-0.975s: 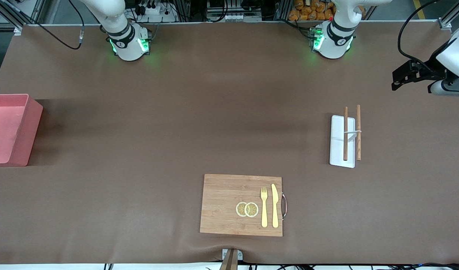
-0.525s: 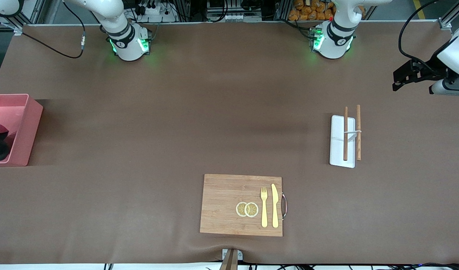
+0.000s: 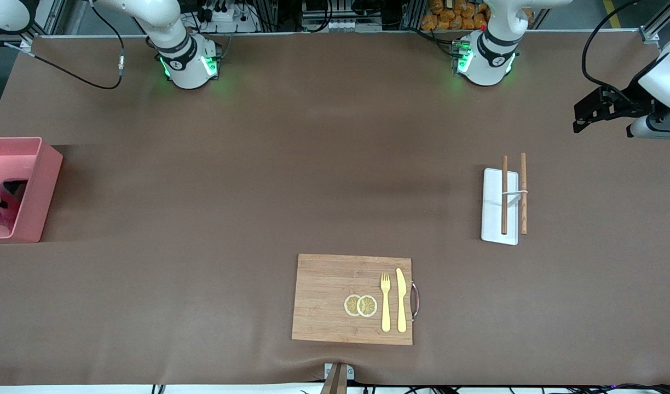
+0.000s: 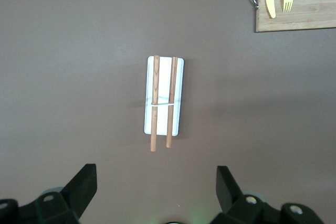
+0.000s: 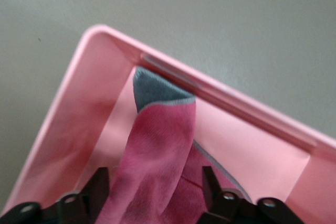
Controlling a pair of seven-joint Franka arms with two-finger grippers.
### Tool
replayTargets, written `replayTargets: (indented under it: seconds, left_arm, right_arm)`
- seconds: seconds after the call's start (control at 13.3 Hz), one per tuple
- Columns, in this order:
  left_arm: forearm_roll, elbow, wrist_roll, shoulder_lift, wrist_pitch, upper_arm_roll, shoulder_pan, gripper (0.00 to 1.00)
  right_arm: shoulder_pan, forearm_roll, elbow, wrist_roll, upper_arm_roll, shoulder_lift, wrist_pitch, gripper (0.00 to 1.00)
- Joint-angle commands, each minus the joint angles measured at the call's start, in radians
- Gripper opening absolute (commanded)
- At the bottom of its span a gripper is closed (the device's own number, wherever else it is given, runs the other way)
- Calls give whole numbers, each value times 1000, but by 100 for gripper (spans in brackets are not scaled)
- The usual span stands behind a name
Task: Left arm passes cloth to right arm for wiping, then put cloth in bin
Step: 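Open the right gripper to drop the cloth in the bin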
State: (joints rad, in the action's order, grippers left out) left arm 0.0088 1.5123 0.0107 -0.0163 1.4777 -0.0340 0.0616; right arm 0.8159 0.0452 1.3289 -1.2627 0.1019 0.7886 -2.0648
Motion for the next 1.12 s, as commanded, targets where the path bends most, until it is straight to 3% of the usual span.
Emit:
replayTargets:
  seconds: [0.0, 0.45, 1.05]
  left_arm:
    - [22, -18, 14, 6, -1, -3, 0, 100]
    - [22, -18, 14, 6, -1, -3, 3, 100]
    - [22, -18, 14, 6, -1, -3, 3, 100]
  right_arm:
    - [-38, 16, -27, 3, 12, -38, 58, 100]
    - [-271, -70, -25, 418, 2, -218, 285, 100]
    - [-517, -87, -17, 903, 4, -342, 459, 100]
